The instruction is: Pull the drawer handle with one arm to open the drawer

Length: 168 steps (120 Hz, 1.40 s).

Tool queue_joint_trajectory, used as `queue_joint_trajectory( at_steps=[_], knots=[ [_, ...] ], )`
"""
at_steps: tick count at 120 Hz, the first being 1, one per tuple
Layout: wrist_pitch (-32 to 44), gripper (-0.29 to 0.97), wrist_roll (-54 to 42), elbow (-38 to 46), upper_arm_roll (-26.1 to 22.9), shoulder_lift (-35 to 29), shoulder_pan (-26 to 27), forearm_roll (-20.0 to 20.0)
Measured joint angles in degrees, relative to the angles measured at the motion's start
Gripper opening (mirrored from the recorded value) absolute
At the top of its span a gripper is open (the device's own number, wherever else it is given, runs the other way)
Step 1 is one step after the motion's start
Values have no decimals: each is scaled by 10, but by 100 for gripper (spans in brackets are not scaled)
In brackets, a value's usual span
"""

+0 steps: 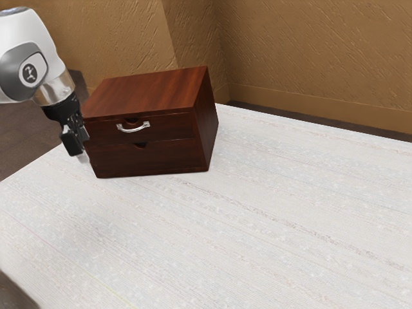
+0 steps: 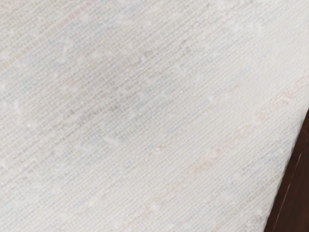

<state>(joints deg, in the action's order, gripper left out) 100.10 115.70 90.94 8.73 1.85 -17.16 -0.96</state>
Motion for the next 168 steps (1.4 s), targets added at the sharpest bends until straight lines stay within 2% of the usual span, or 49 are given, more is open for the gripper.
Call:
queue_joint_trajectory(
  at_steps=[11,34,45,86,121,168],
  knots=[
    [13,62,9,0,0,7,8,-1],
    [27,62,23,0,0,11,84,-2],
    [30,62,29,0,0,11,101,-2],
    [35,62,41,1,0,10,59,-1],
    [36,62,35,0,1,22,74,-2],
    [37,61,-3,0,4,33,70,-14]
  ],
)
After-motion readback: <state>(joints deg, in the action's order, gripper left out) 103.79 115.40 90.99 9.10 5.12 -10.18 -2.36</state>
